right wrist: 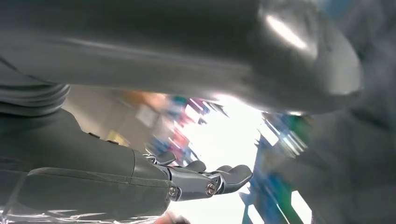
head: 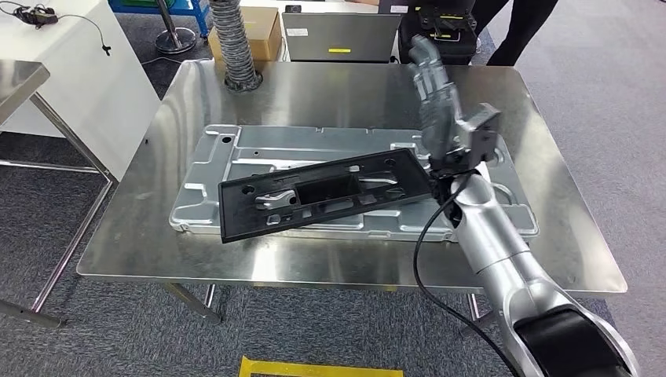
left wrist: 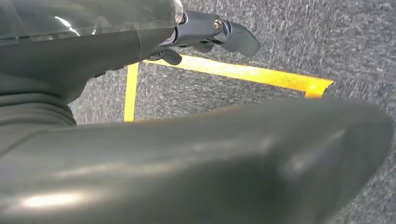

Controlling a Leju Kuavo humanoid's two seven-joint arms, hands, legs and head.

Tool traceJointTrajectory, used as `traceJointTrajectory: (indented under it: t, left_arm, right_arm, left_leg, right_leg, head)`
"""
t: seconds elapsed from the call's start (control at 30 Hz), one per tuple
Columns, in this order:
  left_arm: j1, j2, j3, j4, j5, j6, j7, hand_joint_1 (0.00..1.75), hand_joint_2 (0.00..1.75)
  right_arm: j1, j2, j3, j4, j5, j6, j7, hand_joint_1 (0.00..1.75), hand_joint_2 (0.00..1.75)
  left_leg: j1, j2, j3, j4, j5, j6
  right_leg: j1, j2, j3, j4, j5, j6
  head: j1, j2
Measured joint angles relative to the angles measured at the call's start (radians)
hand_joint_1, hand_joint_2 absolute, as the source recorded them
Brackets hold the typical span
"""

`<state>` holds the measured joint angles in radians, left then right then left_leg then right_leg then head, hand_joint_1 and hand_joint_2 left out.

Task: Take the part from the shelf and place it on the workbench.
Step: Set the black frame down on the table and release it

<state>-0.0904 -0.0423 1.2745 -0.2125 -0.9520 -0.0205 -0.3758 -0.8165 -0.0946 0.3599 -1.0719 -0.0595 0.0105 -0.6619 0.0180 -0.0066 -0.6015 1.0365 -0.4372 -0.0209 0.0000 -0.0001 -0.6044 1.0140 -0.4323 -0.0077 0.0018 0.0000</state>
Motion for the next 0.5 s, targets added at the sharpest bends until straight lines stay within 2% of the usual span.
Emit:
traceJointTrajectory:
  t: [0.1,0.17,0.2,0.27,0.3,0.33,0.37,0.43,0.47,0.5]
  left_arm:
    - [0.002,0.0,0.007,0.0,0.007,0.004,0.004,0.0,0.0]
    - [0.002,-0.001,0.01,0.0,0.009,0.004,0.004,0.0,0.0]
    - [0.002,-0.001,0.011,0.0,0.009,0.004,0.004,0.0,0.0]
    - [0.0,-0.001,0.014,0.0,0.009,0.004,0.004,0.0,0.0]
    - [-0.001,-0.001,0.016,0.0,0.009,0.004,0.004,0.0,0.0]
    - [-0.002,-0.001,0.017,0.0,0.009,0.004,0.004,0.0,0.0]
    - [-0.002,-0.001,0.019,0.0,0.009,0.004,0.004,0.0,0.0]
    - [-0.004,-0.001,0.02,0.0,0.009,0.004,0.004,0.0,0.0]
    - [-0.004,-0.002,0.021,0.0,0.01,0.004,0.004,0.0,0.0]
    - [-0.005,-0.002,0.022,0.0,0.01,0.004,0.003,0.0,0.0]
  right_arm:
    - [0.089,-0.028,-0.111,-0.228,-0.037,-0.096,-0.03,0.0,0.0]
    - [0.137,-0.043,-0.167,-0.353,-0.037,-0.122,-0.031,0.0,0.0]
    - [0.154,-0.051,-0.189,-0.401,-0.038,-0.125,-0.031,0.0,0.0]
    - [0.184,-0.061,-0.22,-0.466,-0.038,-0.127,-0.031,0.0,0.0]
    - [0.197,-0.064,-0.229,-0.488,-0.038,-0.127,-0.032,0.0,0.0]
    - [0.207,-0.066,-0.236,-0.503,-0.038,-0.128,-0.032,0.0,0.0]
    - [0.214,-0.067,-0.24,-0.516,-0.038,-0.13,-0.032,0.0,0.0]
    - [0.219,-0.069,-0.246,-0.539,-0.034,-0.138,-0.033,0.0,0.0]
    - [0.221,-0.07,-0.25,-0.554,-0.023,-0.155,-0.033,0.0,0.0]
    - [0.229,-0.071,-0.255,-0.577,-0.004,-0.187,-0.033,0.0,0.0]
  left_leg:
    - [-0.003,-0.002,0.005,-0.016,-0.002,0.019]
    - [-0.001,-0.002,0.008,-0.024,0.003,0.032]
    - [0.001,0.0,0.009,-0.027,0.005,0.036]
    - [0.0,0.002,0.009,-0.028,0.005,0.04]
    - [0.0,0.003,0.009,-0.027,0.005,0.04]
    - [0.0,0.004,0.009,-0.027,0.004,0.04]
    - [0.0,0.004,0.009,-0.026,0.004,0.04]
    - [0.0,0.004,0.009,-0.023,0.002,0.037]
    - [-0.001,0.003,0.009,-0.02,0.001,0.033]
    - [-0.003,0.002,0.008,-0.018,0.0,0.029]
  right_leg:
    - [0.0,-0.001,-0.002,0.001,-0.002,0.016]
    - [-0.003,-0.001,-0.015,0.032,-0.027,0.027]
    - [-0.005,0.0,-0.036,0.078,-0.054,0.032]
    - [-0.008,0.0,-0.098,0.212,-0.118,0.04]
    - [-0.01,0.0,-0.124,0.266,-0.136,0.043]
    - [-0.012,0.0,-0.135,0.287,-0.135,0.044]
    - [-0.014,0.0,-0.124,0.265,-0.115,0.044]
    - [-0.016,-0.001,-0.056,0.133,-0.051,0.041]
    - [-0.015,-0.001,-0.022,0.067,-0.028,0.038]
    - [-0.013,-0.001,-0.001,0.024,-0.016,0.034]
  head:
    - [0.0,0.0]
    - [0.002,0.0]
    - [0.003,0.0]
    - [0.005,0.0]
    - [0.004,0.0]
    - [0.005,0.0]
    - [0.005,0.0]
    - [0.005,0.0]
    - [0.004,0.0]
    - [0.004,0.0]
